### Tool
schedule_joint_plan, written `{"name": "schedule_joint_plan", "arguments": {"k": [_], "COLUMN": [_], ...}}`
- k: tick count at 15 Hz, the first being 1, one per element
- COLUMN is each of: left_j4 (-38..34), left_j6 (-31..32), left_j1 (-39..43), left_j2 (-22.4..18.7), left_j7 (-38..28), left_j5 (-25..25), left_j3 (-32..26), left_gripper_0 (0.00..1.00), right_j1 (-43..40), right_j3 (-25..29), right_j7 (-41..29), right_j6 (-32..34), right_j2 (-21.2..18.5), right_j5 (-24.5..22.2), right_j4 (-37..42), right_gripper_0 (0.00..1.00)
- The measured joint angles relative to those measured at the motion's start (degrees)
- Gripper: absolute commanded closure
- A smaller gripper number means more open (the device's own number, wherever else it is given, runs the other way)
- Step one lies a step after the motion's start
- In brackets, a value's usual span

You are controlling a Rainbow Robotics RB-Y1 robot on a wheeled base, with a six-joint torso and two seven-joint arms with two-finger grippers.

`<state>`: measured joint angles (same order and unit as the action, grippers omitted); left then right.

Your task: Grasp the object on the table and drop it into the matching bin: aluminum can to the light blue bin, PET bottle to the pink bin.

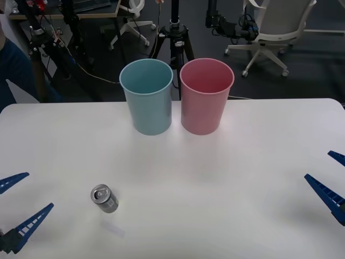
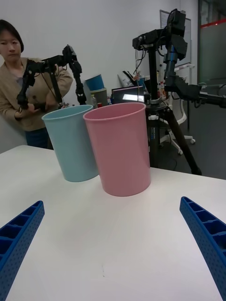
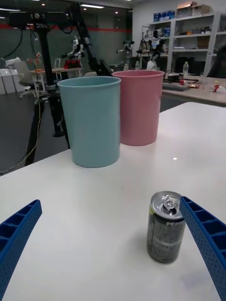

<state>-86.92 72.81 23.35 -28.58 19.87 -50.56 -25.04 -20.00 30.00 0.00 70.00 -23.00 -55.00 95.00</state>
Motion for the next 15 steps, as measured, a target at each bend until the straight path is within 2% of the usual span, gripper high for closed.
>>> {"name": "schedule_joint_plan", "arguments": {"k": [3,7,12,15], "left_j4": [4.2,10.1,16.3,16.5], "left_j6": [0.0,0.0,-0.1,-2.1], "left_j1": [-0.2,-3.0,-6.8,-8.5], "left_j2": [-2.1,-2.4,-2.1,0.9], "left_j7": [7.2,13.3,15.4,16.1], "left_j5": [1.2,-0.1,-0.7,-2.1], "left_j3": [4.1,9.0,14.2,15.7], "left_gripper_0": [0.0,0.0,0.0,0.0], "right_j1": [0.0,0.0,0.0,0.0], "right_j3": [0.0,0.0,0.0,0.0], "right_j7": [0.0,0.0,0.0,0.0], "right_j6": [0.0,0.0,0.0,0.0], "right_j2": [0.0,0.0,0.0,0.0], "right_j5": [0.0,0.0,0.0,0.0], "right_j4": [0.0,0.0,0.0,0.0], "right_gripper_0": [0.0,0.0,0.0,0.0]}}
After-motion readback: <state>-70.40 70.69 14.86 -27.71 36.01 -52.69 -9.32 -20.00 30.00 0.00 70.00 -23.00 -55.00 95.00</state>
